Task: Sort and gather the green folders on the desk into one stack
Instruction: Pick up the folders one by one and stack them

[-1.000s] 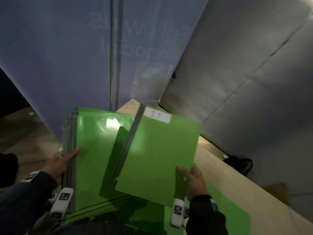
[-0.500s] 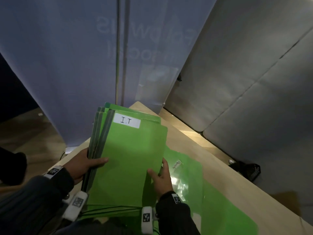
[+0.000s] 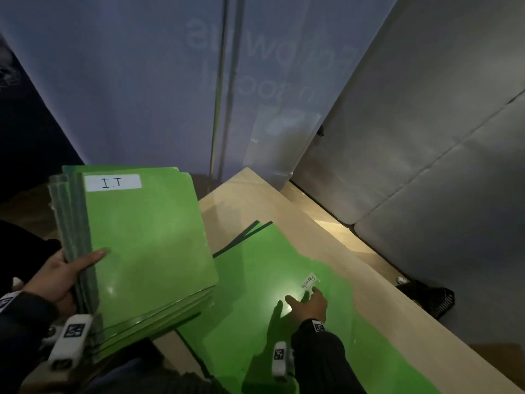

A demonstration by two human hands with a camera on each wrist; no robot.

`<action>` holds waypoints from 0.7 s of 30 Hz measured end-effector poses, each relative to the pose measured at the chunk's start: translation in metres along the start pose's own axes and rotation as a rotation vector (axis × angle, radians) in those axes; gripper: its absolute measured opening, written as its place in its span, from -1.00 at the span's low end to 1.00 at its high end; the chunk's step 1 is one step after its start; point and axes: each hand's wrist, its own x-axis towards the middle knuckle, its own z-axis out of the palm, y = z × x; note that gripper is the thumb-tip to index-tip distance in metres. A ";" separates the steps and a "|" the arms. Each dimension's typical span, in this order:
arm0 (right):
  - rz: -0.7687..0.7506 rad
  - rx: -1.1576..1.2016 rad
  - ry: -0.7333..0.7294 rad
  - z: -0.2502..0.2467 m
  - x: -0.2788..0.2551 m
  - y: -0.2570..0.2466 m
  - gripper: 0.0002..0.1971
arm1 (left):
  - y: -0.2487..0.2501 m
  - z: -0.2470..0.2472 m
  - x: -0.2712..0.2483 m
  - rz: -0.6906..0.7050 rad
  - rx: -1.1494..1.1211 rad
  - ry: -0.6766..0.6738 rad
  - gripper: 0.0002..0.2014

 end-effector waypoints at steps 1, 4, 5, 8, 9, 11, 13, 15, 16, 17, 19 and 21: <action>-0.030 -0.081 0.002 -0.001 0.007 -0.002 0.05 | 0.001 -0.007 -0.001 0.009 -0.003 0.026 -0.85; -0.098 -0.285 -0.011 -0.006 0.026 -0.011 0.18 | 0.001 -0.025 0.001 0.027 -0.009 0.088 -0.81; -0.107 -0.348 -0.016 -0.007 0.032 -0.015 0.22 | 0.001 -0.030 0.001 0.031 -0.005 0.101 -0.84; -0.071 -0.460 -0.004 -0.005 0.047 -0.025 0.22 | 0.000 -0.040 0.002 0.043 -0.004 0.119 -0.83; -0.047 -0.475 -0.006 -0.004 0.051 -0.027 0.21 | 0.000 -0.042 0.001 0.040 -0.001 0.124 -0.81; -0.008 -0.493 -0.034 -0.005 0.059 -0.029 0.23 | 0.002 -0.046 -0.002 0.035 0.005 0.125 -0.81; 0.031 -0.492 -0.065 -0.007 0.066 -0.031 0.27 | 0.003 -0.050 -0.004 0.032 0.016 0.132 -0.77; 0.057 -0.451 -0.067 -0.008 0.070 -0.030 0.29 | 0.004 -0.053 -0.007 0.029 0.021 0.133 -0.73; 0.056 -0.414 -0.060 -0.010 0.069 -0.030 0.27 | 0.004 -0.054 -0.008 0.029 0.017 0.132 -0.72; 0.042 -0.348 -0.041 -0.011 0.066 -0.031 0.20 | 0.005 -0.055 -0.008 0.030 0.020 0.128 -0.70; -0.019 -0.110 0.008 -0.018 0.058 -0.033 -0.07 | 0.004 -0.057 -0.009 0.016 0.015 0.097 -0.70; -0.058 0.171 -0.003 -0.030 0.046 -0.039 -0.34 | 0.003 -0.057 -0.007 0.004 0.024 0.069 -0.75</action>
